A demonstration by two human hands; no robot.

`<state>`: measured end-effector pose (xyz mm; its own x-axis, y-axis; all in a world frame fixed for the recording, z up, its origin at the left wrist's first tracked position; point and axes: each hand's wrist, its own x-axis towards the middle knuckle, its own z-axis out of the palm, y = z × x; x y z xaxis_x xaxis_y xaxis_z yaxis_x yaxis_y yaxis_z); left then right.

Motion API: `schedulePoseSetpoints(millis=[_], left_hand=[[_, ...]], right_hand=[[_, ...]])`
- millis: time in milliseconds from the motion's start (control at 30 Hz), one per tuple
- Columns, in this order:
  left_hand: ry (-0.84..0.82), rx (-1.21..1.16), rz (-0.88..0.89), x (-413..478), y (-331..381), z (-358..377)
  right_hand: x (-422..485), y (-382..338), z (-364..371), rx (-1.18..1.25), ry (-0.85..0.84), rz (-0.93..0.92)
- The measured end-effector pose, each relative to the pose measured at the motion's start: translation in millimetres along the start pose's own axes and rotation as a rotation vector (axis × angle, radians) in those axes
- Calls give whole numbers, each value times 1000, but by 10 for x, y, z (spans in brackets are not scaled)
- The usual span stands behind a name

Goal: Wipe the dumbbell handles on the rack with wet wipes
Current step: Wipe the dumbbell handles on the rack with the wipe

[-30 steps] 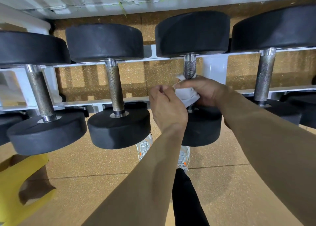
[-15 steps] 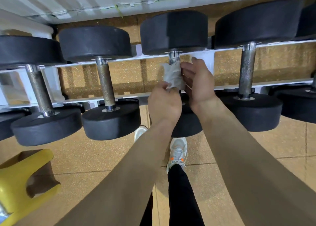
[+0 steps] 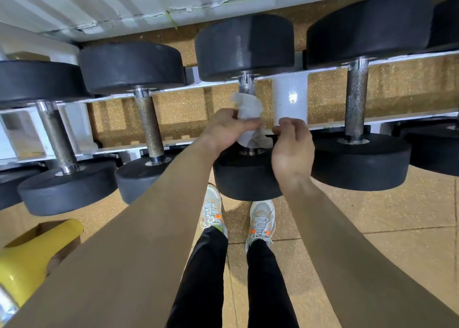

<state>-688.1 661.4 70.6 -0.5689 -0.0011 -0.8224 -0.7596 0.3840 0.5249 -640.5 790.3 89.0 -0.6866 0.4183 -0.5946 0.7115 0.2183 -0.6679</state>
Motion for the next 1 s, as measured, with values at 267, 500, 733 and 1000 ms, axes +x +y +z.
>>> schedulePoseSetpoints(millis=[267, 500, 733, 1000], left_hand=[[-7, -396, -84, 230, 254, 203], [21, -544, -65, 414, 302, 142], [-318, -484, -106, 286, 219, -19], [-401, -297, -134, 243, -39, 71]], right_hand=[[-76, 129, 108, 17, 222, -83], [-56, 129, 139, -20, 226, -63], [-83, 48, 128, -43, 194, -14], [-75, 52, 119, -62, 169, -8]])
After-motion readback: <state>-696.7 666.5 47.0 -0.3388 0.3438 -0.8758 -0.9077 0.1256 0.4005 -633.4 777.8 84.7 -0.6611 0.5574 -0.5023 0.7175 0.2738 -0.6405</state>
